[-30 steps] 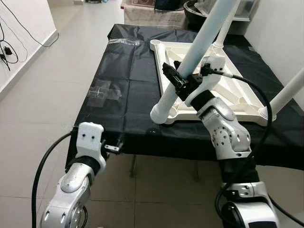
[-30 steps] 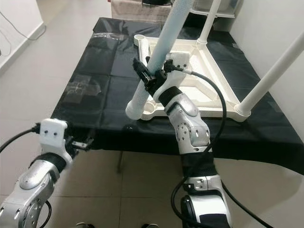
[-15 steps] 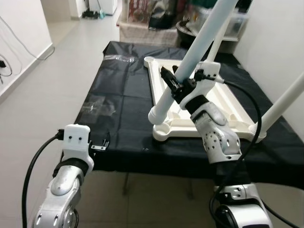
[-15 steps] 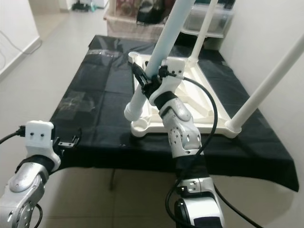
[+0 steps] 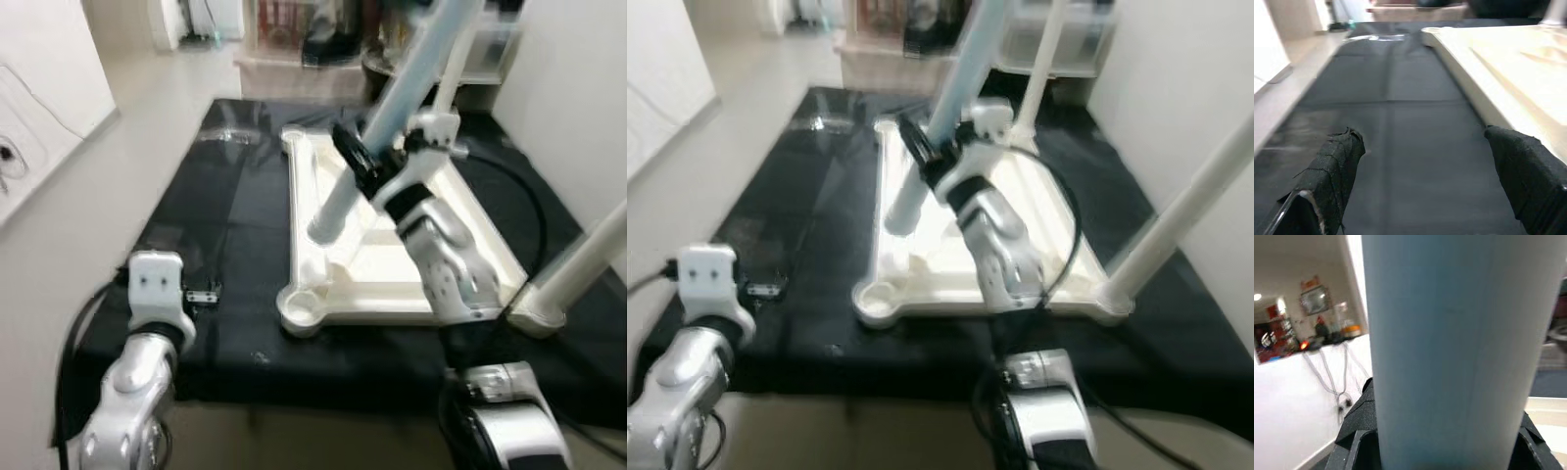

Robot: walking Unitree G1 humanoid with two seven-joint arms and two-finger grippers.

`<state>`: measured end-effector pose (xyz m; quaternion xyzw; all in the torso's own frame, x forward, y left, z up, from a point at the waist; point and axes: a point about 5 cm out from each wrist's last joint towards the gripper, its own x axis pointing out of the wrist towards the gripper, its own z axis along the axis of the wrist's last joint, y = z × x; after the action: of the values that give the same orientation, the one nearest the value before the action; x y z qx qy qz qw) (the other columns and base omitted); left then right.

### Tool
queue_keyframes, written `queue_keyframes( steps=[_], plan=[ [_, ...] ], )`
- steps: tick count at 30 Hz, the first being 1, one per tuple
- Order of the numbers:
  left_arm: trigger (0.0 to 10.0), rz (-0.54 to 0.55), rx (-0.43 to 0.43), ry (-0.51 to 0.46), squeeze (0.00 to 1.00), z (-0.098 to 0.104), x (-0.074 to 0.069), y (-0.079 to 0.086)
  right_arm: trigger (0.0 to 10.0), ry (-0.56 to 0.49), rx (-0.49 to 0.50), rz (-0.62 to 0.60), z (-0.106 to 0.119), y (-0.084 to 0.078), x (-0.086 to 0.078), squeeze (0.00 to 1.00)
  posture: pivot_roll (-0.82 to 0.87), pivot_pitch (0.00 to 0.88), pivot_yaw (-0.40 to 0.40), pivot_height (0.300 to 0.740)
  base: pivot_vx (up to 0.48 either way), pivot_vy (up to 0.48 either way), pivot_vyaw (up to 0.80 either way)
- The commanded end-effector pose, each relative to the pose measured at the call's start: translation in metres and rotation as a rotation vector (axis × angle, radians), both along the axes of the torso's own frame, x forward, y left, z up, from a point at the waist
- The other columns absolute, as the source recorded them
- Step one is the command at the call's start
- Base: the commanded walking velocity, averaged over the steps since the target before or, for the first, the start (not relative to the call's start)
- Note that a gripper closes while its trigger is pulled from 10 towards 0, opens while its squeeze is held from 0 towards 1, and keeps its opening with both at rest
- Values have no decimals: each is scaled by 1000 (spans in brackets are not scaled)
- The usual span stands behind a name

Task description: Building children table

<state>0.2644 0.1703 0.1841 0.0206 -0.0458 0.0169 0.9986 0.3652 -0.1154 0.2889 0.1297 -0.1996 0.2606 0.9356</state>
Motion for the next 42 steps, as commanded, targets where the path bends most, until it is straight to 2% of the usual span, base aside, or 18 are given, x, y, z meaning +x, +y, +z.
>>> queue_keyframes(
  steps=[1,3,6,12,14,16,17,18,20,23,34,37,39,42],
  plan=[
    [10000,15,13,5,0,-1,-2,3,10000,-11,2,71,1,9,-2,0,91,126,-93,740,0,0,0],
    [10000,13,7,6,0,-2,-2,1,10000,-9,-5,103,1,11,-3,0,91,126,-93,740,0,0,0],
    [10000,-78,-35,0,0,-1,-8,-13,10000,12,-58,199,-6,13,0,0,90,134,-93,740,0,0,0],
    [10000,-199,-81,21,0,-4,-18,-31,10000,38,-96,242,-8,13,10,0,93,154,-97,740,0,0,0],
    [10000,-341,-113,56,0,-8,-33,-53,10000,44,-151,350,-9,20,15,0,94,183,-101,740,0,0,0],
    [10000,-341,-113,56,0,-8,-33,-53,10000,44,-151,350,-9,20,15,0,94,183,-101,740,0,0,0],
    [10000,-405,-125,71,0,-10,-41,-63,10000,54,-162,416,-9,24,16,0,95,193,-104,740,0,0,0],
    [10000,-405,-125,71,0,-10,-41,-63,10000,54,-162,416,-9,24,16,0,95,193,-104,740,0,0,0],
    [10000,-470,-127,94,0,-12,-53,-77,10000,47,-154,545,-4,34,15,0,104,221,-109,740,0,0,0],
    [10000,-468,-141,109,0,-13,-60,-82,10000,23,-130,573,5,43,18,0,108,239,-110,740,0,0,0],
    [10000,-468,-152,131,0,-13,-70,-85,10000,12,-98,633,13,54,21,0,117,270,-115,740,0,0,0],
    [10000,-464,-149,137,0,-13,-73,-84,10000,18,-154,751,3,61,15,0,115,274,-114,740,0,0,0],
    [10000,-464,-149,137,0,-13,-73,-84,10000,18,-154,751,3,61,15,0,115,274,-114,740,0,0,0],
    [10000,-458,-148,140,0,-13,-74,-84,10000,30,-203,832,-6,65,10,0,115,269,-113,740,0,0,0]
  ],
)
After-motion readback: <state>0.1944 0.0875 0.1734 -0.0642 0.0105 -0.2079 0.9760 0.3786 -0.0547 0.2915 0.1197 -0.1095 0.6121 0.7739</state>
